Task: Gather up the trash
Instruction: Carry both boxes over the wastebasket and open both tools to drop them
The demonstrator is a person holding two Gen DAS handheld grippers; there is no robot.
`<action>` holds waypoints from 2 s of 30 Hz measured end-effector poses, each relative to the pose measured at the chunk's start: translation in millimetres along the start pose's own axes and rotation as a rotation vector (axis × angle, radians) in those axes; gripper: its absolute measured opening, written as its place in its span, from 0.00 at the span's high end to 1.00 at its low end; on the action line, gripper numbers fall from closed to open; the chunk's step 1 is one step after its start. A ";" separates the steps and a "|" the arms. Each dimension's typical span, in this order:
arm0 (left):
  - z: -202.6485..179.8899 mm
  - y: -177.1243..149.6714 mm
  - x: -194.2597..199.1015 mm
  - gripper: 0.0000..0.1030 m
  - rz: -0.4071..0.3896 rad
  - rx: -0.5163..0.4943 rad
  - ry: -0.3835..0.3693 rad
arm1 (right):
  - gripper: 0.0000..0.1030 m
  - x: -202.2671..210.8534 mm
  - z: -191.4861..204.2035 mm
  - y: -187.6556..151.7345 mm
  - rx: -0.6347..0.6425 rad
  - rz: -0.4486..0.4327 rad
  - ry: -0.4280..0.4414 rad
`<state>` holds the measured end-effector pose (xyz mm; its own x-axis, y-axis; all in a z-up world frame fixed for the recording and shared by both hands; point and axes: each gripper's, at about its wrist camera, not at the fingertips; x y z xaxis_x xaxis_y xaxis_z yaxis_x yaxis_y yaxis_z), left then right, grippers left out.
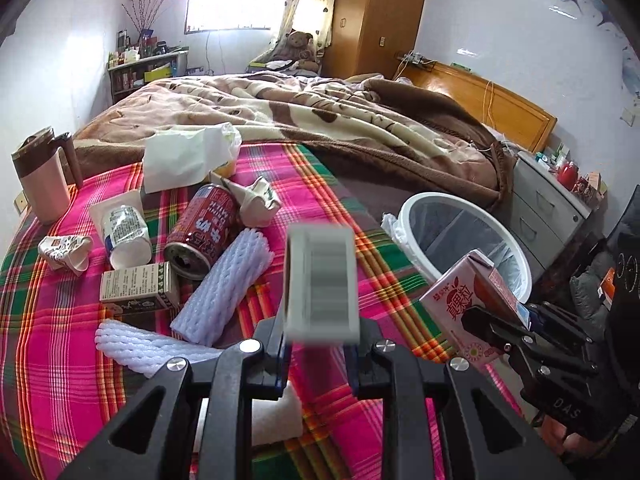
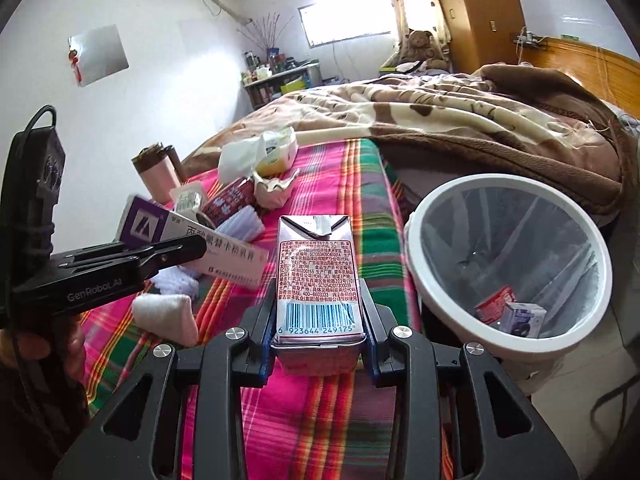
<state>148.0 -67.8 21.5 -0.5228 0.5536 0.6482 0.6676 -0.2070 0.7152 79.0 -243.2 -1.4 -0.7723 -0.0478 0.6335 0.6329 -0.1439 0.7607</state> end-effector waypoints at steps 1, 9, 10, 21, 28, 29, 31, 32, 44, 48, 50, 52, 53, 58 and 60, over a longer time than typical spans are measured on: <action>-1.4 1.4 1.0 0.78 -0.007 -0.001 -0.001 | 0.66 1.2 -1.5 0.4 -0.003 -0.005 -0.001; -16.8 12.0 2.8 0.78 -0.036 -0.016 -0.022 | 0.66 13.3 -16.8 5.4 -0.031 -0.046 -0.014; -18.6 12.2 2.7 0.78 -0.040 -0.016 -0.024 | 0.66 14.8 -19.1 6.3 -0.035 -0.051 -0.017; -58.0 29.9 -14.5 0.78 -0.059 -0.042 -0.079 | 0.66 24.9 -61.0 17.4 -0.093 -0.092 -0.098; -93.7 39.0 -35.8 0.78 -0.059 -0.083 -0.115 | 0.66 21.6 -91.4 23.8 -0.116 -0.083 -0.162; -97.7 40.1 -38.1 0.78 -0.060 -0.084 -0.126 | 0.66 20.2 -95.6 24.1 -0.119 -0.080 -0.170; -106.5 42.9 -44.2 0.78 -0.060 -0.085 -0.159 | 0.66 16.9 -102.5 24.1 -0.124 -0.072 -0.186; -110.7 44.6 -47.3 0.78 -0.064 -0.089 -0.165 | 0.66 16.3 -105.5 23.6 -0.127 -0.069 -0.191; -146.5 52.6 -91.5 0.78 -0.029 -0.113 -0.215 | 0.66 -6.5 -131.3 17.1 -0.137 0.010 -0.234; -151.9 51.4 -104.3 0.78 -0.005 -0.119 -0.216 | 0.66 -12.7 -136.2 14.4 -0.144 0.031 -0.246; -153.6 50.5 -109.2 0.78 0.005 -0.118 -0.219 | 0.66 -14.3 -140.4 13.0 -0.148 0.041 -0.244; -155.1 50.1 -112.2 0.75 0.011 -0.122 -0.225 | 0.66 -15.1 -140.8 11.1 -0.142 0.049 -0.251; -156.1 49.3 -113.4 0.72 0.012 -0.127 -0.218 | 0.66 -15.6 -140.5 10.3 -0.135 0.056 -0.255; -152.1 47.9 -112.6 0.44 0.010 -0.101 -0.230 | 0.56 -15.5 -140.6 10.3 -0.131 0.066 -0.272; -149.9 47.7 -110.7 0.43 0.010 -0.100 -0.215 | 0.45 -14.4 -141.9 10.1 -0.136 0.061 -0.271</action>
<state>158.3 -259.9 23.1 -0.3840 0.7079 0.5928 0.6109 -0.2866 0.7380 88.7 -384.2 -22.8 -0.6786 0.2022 0.7061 0.6505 -0.2810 0.7056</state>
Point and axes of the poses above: each gripper's, at about its wrist camera, not at the fingertips, and x roughly against the way its jaws point, z to its left, y to its top, and after that the axes turned 10 degrees about -y, right-handed
